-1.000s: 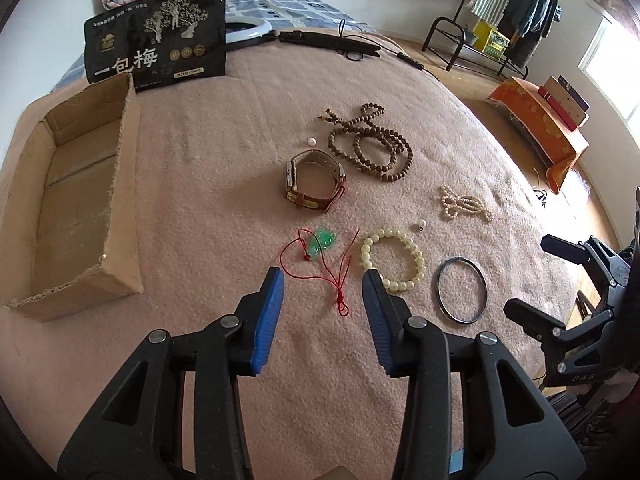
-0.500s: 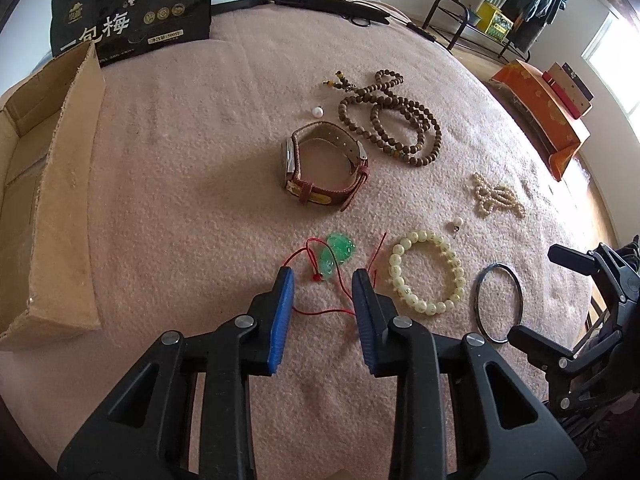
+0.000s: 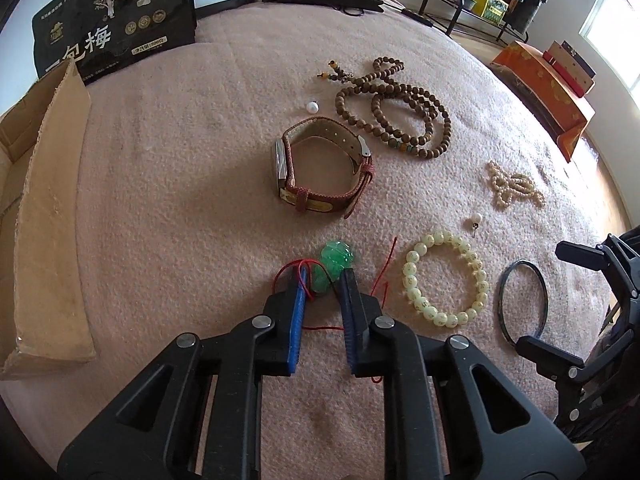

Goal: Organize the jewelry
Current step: 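Grasp the green jade pendant on red string with the left gripper while the right gripper grasps the blue bangle, then carry the pendant and bangle into the cardboard box and open both grippers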

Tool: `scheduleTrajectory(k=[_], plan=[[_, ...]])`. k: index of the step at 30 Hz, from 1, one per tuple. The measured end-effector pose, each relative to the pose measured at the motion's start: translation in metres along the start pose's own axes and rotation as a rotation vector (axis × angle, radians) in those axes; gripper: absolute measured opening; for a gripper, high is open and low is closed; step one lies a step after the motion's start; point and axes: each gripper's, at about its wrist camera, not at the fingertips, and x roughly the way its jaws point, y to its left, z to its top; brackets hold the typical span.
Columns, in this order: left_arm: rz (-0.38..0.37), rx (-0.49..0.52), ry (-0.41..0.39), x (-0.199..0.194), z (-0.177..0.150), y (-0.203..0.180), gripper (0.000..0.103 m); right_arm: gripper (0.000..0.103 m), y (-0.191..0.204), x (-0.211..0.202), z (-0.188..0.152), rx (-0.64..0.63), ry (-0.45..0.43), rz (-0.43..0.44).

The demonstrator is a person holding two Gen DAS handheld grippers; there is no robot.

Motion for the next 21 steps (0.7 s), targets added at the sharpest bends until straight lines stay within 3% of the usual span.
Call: scheduleTrajectory(k=[2, 3, 11, 14, 17, 21], plan=[[-0.002, -0.005, -0.001, 0.000, 0.000, 0.001, 0.015, 0.102, 0.003, 0.004, 0.001, -0.011, 0.008, -0.001], [0.005, -0.007, -0.002, -0.001, 0.000, 0.002, 0.009, 0.102, 0.004, 0.006, 0.001, -0.019, 0.012, -0.004], [0.000, -0.016, -0.008, -0.003, -0.002, 0.006, 0.009, 0.099, 0.012, 0.017, -0.001, -0.055, 0.068, -0.022], [-0.001, -0.017, -0.010, -0.003, -0.003, 0.005, 0.009, 0.090, 0.010, 0.017, 0.000, -0.047, 0.073, -0.010], [-0.002, -0.016, -0.010, -0.003, -0.003, 0.006, 0.008, 0.074, 0.008, 0.013, 0.000, -0.049, 0.064, -0.001], [-0.015, -0.026, -0.013, -0.003, -0.002, 0.008, 0.009, 0.074, 0.008, 0.011, 0.000, -0.053, 0.060, 0.000]])
